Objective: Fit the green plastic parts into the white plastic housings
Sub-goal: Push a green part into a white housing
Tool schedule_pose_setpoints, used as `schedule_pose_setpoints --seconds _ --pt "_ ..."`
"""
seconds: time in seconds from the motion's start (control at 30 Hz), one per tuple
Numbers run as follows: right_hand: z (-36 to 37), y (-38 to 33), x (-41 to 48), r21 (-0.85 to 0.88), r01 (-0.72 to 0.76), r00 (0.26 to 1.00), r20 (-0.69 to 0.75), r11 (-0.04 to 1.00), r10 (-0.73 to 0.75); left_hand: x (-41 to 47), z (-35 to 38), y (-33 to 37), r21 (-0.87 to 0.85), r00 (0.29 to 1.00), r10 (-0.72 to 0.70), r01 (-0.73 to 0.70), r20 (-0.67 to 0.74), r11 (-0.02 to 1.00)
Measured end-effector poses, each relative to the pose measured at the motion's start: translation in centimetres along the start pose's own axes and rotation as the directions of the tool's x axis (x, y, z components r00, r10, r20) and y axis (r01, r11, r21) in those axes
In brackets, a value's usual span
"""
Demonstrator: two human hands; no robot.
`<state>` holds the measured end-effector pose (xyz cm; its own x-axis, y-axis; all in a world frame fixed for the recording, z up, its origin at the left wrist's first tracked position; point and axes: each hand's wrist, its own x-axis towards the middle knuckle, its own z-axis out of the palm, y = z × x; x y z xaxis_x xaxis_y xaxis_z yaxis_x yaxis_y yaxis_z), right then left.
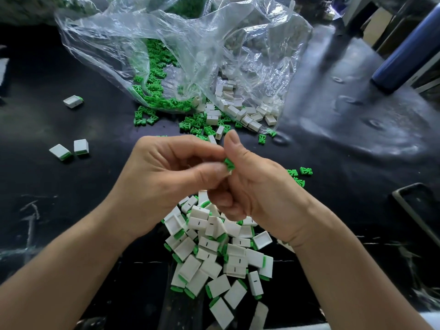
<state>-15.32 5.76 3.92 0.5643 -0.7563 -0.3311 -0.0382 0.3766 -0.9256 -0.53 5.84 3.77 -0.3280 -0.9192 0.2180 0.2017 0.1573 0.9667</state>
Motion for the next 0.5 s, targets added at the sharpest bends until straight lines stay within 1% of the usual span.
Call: schedule_pose_setpoints --seconds 0.13,0.27,0.4,0.5 --pt "0.54 -0.07 -0.14 -0.024 0.076 0.997 0.019 0.997 -0.075 0.0 0.07 -0.23 0.054 0.999 0.039 -0.038 -0.015 0.998" --pt "0.72 -0.01 -0.02 -0.035 0.074 0.997 0.007 0.997 -0.074 0.07 0.11 -0.27 0.055 0.999 0.039 -0.037 -0.019 0.998" --pt "0.93 -0.07 -0.07 -0.058 0.079 0.995 -0.055 0.995 -0.083 0.07 0.36 -0.47 0.04 0.998 0.042 -0.04 -0.051 0.998" --pt "0.7 0.2 0.06 -0.068 0.076 0.996 -0.04 0.995 -0.079 0.09 0.4 -0.6 0.025 0.997 0.036 -0.034 -0.065 0.999"
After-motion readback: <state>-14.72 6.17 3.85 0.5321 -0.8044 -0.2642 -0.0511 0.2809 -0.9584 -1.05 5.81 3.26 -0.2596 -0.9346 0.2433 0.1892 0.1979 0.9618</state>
